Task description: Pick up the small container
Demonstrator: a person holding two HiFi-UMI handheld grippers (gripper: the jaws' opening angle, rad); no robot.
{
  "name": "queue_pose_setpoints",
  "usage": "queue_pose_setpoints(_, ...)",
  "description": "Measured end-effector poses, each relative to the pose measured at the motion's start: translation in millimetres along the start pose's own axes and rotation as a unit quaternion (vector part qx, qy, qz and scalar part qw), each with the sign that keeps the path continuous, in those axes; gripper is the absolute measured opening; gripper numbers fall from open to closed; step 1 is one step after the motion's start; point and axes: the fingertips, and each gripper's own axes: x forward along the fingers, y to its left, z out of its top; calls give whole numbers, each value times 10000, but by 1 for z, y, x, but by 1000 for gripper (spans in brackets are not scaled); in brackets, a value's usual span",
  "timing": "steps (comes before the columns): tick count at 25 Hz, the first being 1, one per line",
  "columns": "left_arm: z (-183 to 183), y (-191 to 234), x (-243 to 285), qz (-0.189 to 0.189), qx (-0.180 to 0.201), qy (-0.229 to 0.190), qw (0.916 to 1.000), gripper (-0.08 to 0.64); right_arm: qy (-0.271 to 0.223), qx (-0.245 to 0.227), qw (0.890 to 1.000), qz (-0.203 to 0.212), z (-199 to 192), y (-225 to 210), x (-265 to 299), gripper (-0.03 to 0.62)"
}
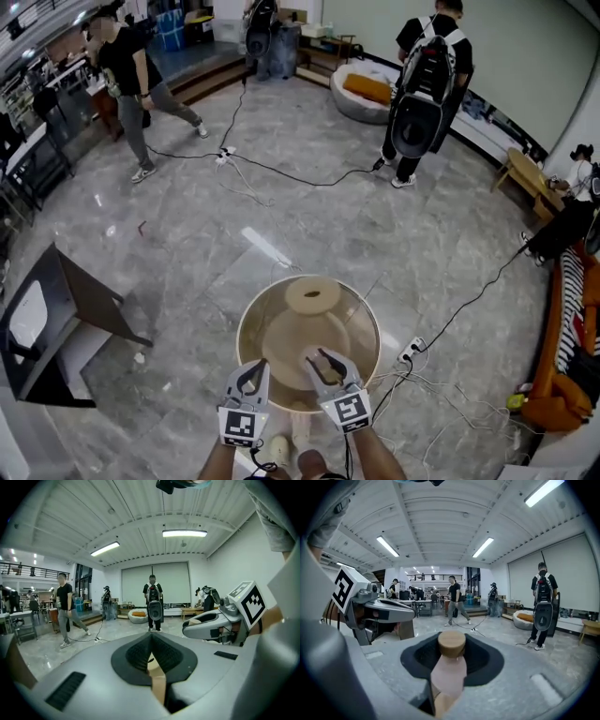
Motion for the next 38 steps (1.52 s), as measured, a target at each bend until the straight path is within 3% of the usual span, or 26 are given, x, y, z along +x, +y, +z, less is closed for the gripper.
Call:
queue_pose_setpoints(11,50,-45,-67,-244,260,-317,9989,17,-124,-79,9985,-518,42,21,-99,127)
queue_pose_setpoints(22,71,-80,-146,-472,432,-565,9964,17,-222,-83,9957,-892,63,76,-180,126)
queue_pose_setpoints(38,57,-113,-220,-703,475,-613,9945,17,-280,-59,9923,-1202,60,132,-247,127)
